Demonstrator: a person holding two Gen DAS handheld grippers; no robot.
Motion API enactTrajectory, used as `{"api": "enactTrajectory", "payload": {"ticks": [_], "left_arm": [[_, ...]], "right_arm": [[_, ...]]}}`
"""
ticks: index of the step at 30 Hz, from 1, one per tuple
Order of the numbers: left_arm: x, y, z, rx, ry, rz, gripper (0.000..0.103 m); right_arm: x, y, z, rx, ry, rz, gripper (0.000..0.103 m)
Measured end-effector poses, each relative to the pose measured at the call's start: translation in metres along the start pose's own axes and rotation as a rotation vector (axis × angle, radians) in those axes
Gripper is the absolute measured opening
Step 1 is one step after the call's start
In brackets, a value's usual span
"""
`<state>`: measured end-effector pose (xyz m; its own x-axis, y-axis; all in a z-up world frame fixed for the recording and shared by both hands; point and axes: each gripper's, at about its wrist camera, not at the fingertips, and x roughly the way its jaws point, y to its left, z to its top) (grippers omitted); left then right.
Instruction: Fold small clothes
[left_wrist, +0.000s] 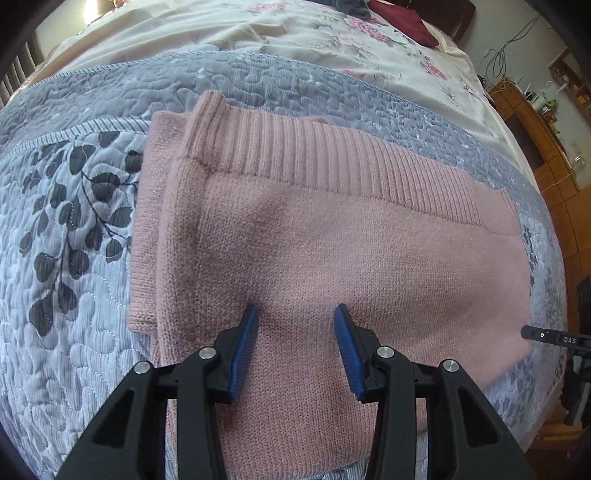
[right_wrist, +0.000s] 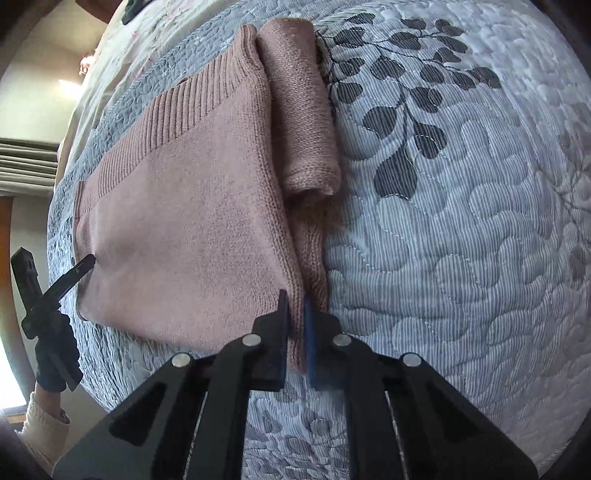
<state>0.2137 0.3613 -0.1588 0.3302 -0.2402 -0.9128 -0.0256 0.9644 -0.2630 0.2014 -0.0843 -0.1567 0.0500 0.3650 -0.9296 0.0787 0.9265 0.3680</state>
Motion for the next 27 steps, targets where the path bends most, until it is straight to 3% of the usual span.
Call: {"api": "enactTrajectory", "payload": {"ticks": [4, 6, 7, 9, 10, 13, 18, 24, 27], "left_arm": [[0.001, 0.002, 0.000, -0.009, 0.003, -0.010, 0.043], [-0.001, -0.002, 0.003, -0.005, 0.016, 0.009, 0.043], [-0.003, -0.006, 0.006, 0.000, 0.023, 0.024, 0.043], [-0.013, -0.018, 0.012, 0.016, 0.007, 0.017, 0.044], [-0.017, -0.023, 0.016, 0.017, -0.006, 0.009, 0.049], [-0.020, -0.037, 0.028, 0.021, -0.033, -0.011, 0.056], [0.006, -0.044, 0.042, 0.017, 0.012, 0.023, 0.056], [0.024, -0.047, 0.041, 0.025, 0.025, 0.064, 0.057], [0.025, -0.050, 0.040, 0.030, 0.022, 0.073, 0.060]], "right_arm": [[0.006, -0.001, 0.003, 0.010, 0.008, 0.003, 0.007], [0.003, 0.000, 0.005, 0.009, 0.013, 0.017, 0.013], [-0.004, 0.002, 0.007, 0.009, 0.002, 0.026, 0.022], [-0.021, 0.006, 0.013, -0.004, -0.045, 0.019, 0.061], [-0.030, 0.007, 0.018, -0.010, -0.084, 0.007, 0.084], [-0.041, 0.007, 0.040, -0.023, -0.144, 0.013, 0.084], [-0.018, 0.004, 0.072, -0.036, -0.112, 0.007, 0.081], [0.011, 0.007, 0.083, -0.047, -0.073, -0.014, 0.067], [0.017, 0.017, 0.085, -0.081, -0.066, -0.013, 0.048]]}}
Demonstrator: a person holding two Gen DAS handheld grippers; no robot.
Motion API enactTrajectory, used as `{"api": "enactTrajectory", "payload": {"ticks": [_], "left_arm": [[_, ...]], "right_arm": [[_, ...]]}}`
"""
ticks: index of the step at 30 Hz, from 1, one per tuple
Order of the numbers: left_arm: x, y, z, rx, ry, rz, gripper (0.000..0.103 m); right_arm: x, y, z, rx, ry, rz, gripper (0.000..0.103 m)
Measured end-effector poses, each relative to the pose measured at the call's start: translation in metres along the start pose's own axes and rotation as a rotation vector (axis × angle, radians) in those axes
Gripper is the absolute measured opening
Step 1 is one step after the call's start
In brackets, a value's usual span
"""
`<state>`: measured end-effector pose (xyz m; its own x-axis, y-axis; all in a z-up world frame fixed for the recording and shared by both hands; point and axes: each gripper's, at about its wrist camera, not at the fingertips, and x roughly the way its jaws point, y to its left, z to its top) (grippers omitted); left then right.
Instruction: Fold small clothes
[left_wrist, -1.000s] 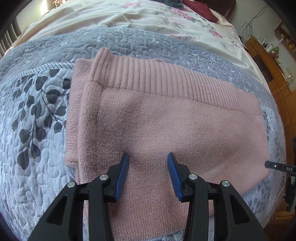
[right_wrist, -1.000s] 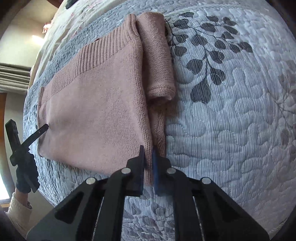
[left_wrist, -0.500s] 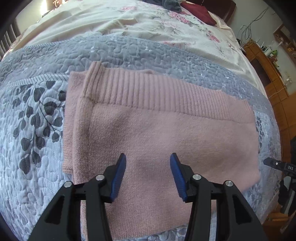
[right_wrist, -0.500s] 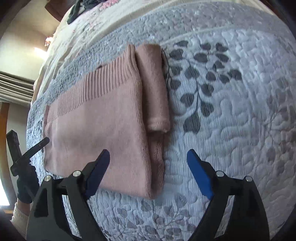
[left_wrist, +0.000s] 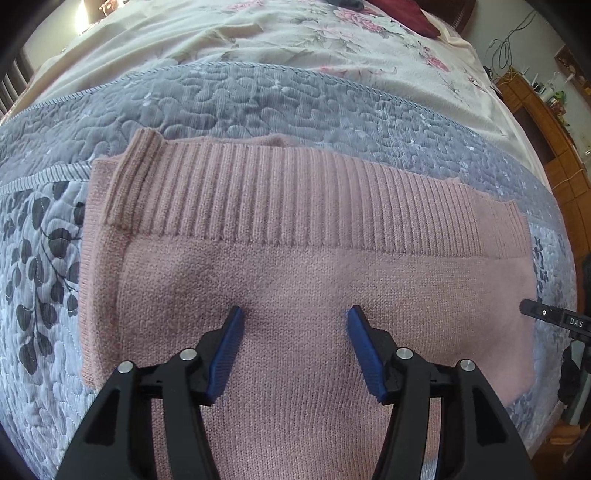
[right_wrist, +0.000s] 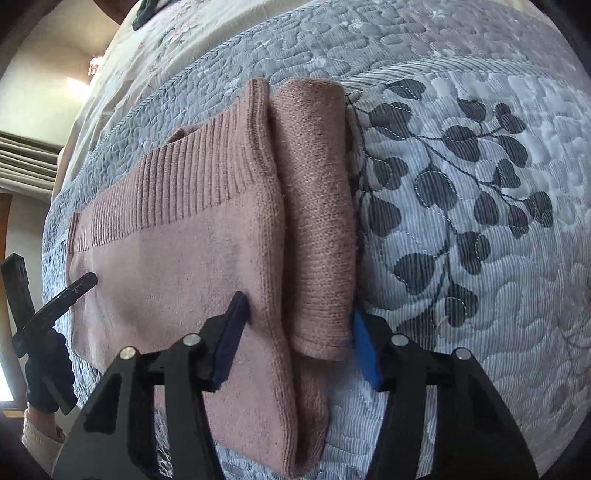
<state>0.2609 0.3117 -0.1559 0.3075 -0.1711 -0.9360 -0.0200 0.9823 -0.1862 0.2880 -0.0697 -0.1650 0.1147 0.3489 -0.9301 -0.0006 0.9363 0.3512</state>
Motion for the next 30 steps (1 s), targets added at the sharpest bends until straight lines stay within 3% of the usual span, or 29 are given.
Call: {"api": "enactTrajectory", "payload": {"ticks": [2, 4, 8, 16, 26, 30], "left_arm": [[0.000, -0.003, 0.000, 0.012, 0.001, 0.013, 0.061], [0.000, -0.004, 0.000, 0.017, 0.000, 0.021, 0.061], [0.003, -0.006, 0.002, 0.013, -0.005, 0.018, 0.061], [0.002, -0.003, -0.002, 0.018, -0.023, -0.006, 0.062], [0.004, 0.000, -0.005, 0.028, -0.041, -0.027, 0.065], [0.004, -0.004, -0.005, 0.042, -0.036, -0.024, 0.067]], "right_arm": [[0.001, 0.004, 0.001, 0.004, 0.003, 0.036, 0.024], [-0.007, 0.001, 0.002, 0.029, -0.004, 0.066, 0.020], [-0.022, -0.001, -0.001, 0.056, -0.027, 0.126, 0.018], [0.006, -0.002, -0.001, 0.042, -0.012, 0.021, 0.019], [0.011, -0.015, -0.004, 0.141, -0.035, 0.067, 0.021], [-0.007, -0.001, -0.003, 0.134, -0.030, 0.019, 0.018]]}}
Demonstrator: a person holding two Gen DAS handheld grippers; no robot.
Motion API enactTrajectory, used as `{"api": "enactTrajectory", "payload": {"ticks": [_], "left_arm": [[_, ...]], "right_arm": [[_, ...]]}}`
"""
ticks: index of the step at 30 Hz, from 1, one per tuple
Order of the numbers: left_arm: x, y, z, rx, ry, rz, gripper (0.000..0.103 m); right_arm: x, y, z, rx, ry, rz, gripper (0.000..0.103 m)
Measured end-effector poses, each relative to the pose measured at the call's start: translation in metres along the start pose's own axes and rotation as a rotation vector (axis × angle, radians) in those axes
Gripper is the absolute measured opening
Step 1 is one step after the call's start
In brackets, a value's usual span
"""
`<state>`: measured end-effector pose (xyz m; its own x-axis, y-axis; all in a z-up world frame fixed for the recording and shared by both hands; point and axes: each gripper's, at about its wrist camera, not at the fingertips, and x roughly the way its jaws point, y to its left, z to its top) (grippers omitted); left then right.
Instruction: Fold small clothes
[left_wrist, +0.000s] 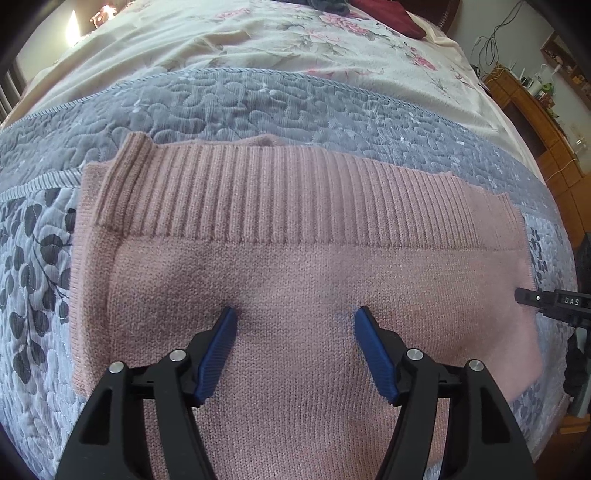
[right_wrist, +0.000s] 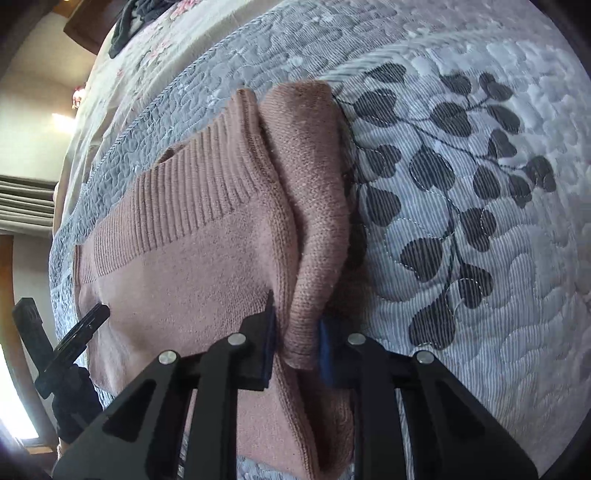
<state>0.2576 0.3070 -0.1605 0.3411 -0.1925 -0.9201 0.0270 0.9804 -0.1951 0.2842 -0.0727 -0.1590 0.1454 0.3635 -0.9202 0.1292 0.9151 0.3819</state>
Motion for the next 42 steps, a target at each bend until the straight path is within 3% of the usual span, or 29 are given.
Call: {"api": "enactTrajectory", "payload": {"ticks": [10, 18, 24, 36, 42], "left_arm": [[-0.005, 0.008, 0.002, -0.016, 0.010, -0.060, 0.067], [-0.026, 0.013, 0.007, -0.022, -0.012, -0.114, 0.067], [-0.046, 0.023, 0.013, -0.052, -0.050, -0.169, 0.067], [-0.039, 0.038, 0.021, -0.123, -0.033, -0.247, 0.067], [-0.025, 0.038, 0.023, -0.173, 0.023, -0.344, 0.067]], "right_arm": [[-0.051, 0.094, -0.006, -0.179, -0.044, 0.038, 0.017], [-0.036, 0.170, -0.016, -0.363, -0.010, 0.004, 0.017], [-0.007, 0.207, -0.029, -0.413, 0.028, 0.020, 0.016], [0.054, 0.220, -0.044, -0.365, 0.085, 0.004, 0.018], [0.057, 0.215, -0.043, -0.330, 0.095, 0.093, 0.037]]}}
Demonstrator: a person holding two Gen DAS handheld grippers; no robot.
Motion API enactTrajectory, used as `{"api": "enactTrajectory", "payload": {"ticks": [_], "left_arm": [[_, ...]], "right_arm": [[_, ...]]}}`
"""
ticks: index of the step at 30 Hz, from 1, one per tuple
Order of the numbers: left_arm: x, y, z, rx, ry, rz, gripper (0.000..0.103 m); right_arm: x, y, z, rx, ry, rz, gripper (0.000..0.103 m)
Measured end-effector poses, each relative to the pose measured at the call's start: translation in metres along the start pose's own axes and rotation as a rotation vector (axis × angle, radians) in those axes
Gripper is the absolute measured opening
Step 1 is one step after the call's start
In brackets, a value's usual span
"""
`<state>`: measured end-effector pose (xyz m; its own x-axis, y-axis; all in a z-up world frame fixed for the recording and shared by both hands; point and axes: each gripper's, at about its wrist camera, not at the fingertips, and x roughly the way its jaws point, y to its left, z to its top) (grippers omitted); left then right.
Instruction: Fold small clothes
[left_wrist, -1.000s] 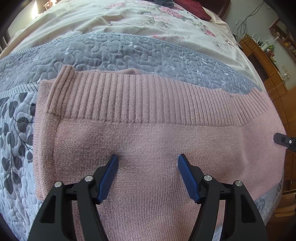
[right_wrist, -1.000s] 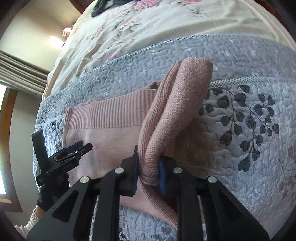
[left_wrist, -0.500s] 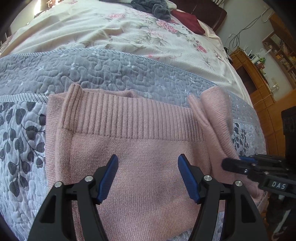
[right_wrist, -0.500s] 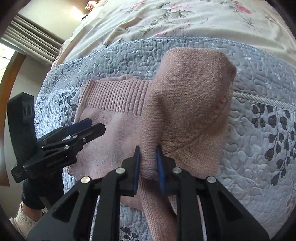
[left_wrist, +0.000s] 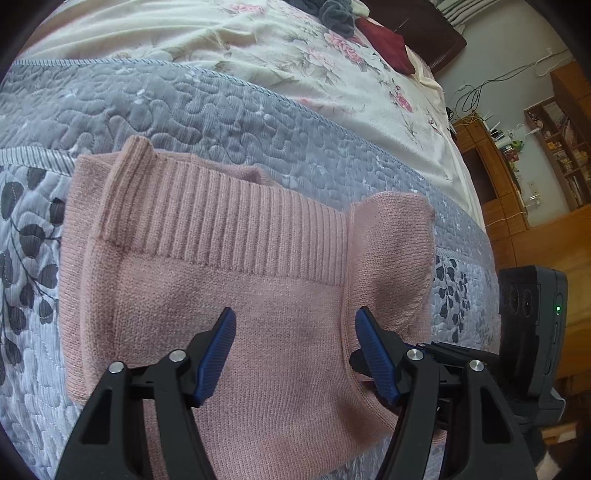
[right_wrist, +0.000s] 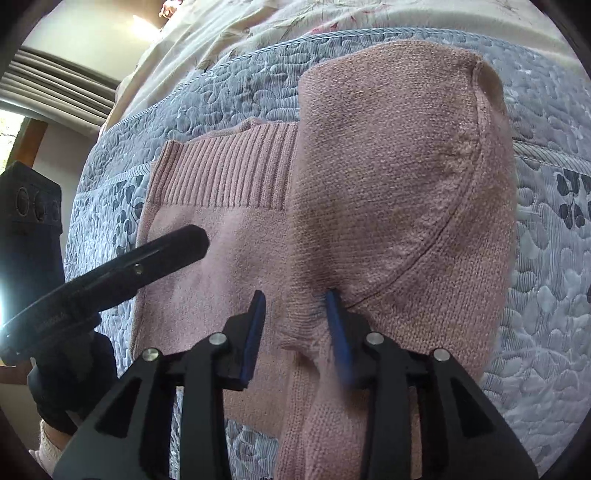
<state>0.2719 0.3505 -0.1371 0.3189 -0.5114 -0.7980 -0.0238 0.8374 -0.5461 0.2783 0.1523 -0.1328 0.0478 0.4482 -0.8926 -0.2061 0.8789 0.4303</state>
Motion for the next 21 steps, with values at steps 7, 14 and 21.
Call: {"api": "enactTrajectory", "payload": {"ticks": [7, 14, 21], "left_arm": [[0.022, -0.017, 0.001, -0.002, 0.070, -0.073, 0.067], [0.053, -0.033, -0.006, -0.036, 0.153, -0.155, 0.067], [0.075, -0.048, -0.002, -0.040, 0.174, -0.194, 0.068]], "right_arm": [[-0.055, -0.013, -0.015, 0.051, -0.037, 0.139, 0.045], [-0.089, -0.057, -0.039, 0.119, -0.093, 0.067, 0.046], [-0.084, -0.083, -0.053, 0.167, -0.097, 0.069, 0.046]]}}
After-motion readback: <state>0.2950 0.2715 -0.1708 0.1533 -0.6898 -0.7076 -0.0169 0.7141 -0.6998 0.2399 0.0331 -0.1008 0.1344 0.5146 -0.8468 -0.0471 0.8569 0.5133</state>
